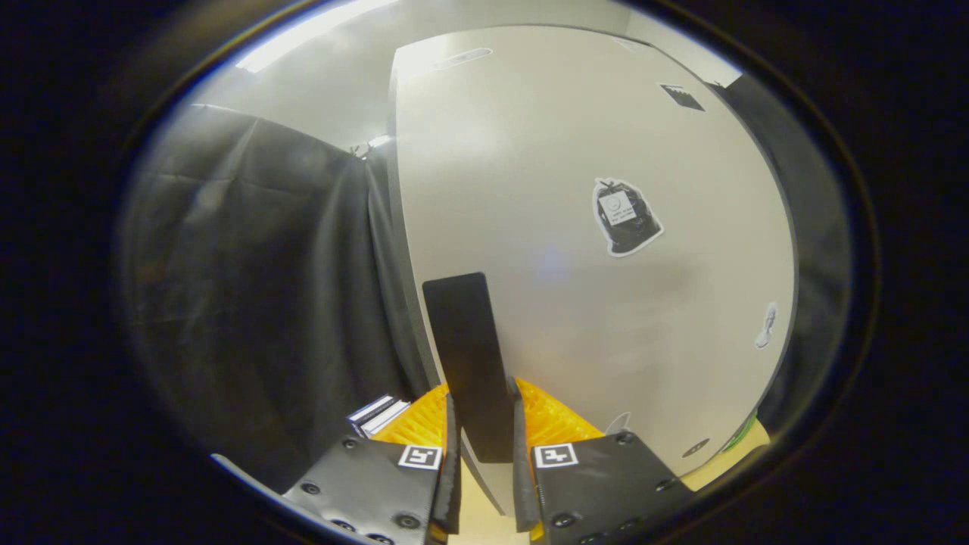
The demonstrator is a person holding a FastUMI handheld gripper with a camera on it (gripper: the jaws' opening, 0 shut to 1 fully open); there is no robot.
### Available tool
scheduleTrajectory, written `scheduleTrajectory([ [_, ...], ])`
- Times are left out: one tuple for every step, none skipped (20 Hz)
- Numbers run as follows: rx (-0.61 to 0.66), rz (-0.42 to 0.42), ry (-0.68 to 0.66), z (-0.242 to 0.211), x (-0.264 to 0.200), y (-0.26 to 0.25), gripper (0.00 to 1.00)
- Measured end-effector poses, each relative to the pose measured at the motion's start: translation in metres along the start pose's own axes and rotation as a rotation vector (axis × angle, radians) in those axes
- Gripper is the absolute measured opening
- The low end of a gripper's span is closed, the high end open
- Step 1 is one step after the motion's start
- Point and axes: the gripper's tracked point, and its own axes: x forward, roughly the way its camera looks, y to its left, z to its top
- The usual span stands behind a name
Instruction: Open the shoe cabinet door, grab the shoes and put them into the shoe cabinet, then close the shoe cabinet door.
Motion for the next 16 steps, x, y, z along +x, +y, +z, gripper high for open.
scheduleTrajectory([
  [-0.002,-0.001,0.0,0.0,-0.001,0.001,0.3],
  [-0.002,-0.002,0.0,-0.001,-0.001,0.002,0.3],
  [-0.001,-0.002,0.001,-0.001,-0.001,0.002,0.3],
  [0.0,-0.002,0.001,-0.001,-0.001,0.002,0.3],
  [0.001,-0.001,0.003,-0.003,-0.001,0.002,0.3],
  [0.002,0.0,0.002,-0.002,0.0,0.001,0.3],
  [0.002,0.0,0.003,-0.003,0.0,0.002,0.3],
  [-0.001,0.0,-0.002,-0.002,-0.001,0.001,0.3],
  [-0.008,-0.001,-0.005,-0.002,-0.002,0.002,0.3],
  [-0.015,-0.002,-0.009,-0.001,-0.003,0.004,0.3],
  [-0.018,-0.005,-0.013,-0.001,-0.004,0.004,0.3],
  [-0.015,-0.009,-0.021,0.001,-0.006,0.004,0.3],
  [-0.01,-0.01,-0.022,0.001,-0.007,0.004,0.3],
  [-0.002,-0.015,-0.01,-0.006,-0.001,0.0,0.3],
  [0.002,-0.018,-0.006,-0.009,0.002,-0.002,0.3],
  [0.005,-0.02,0.014,-0.015,0.006,-0.005,0.3],
])
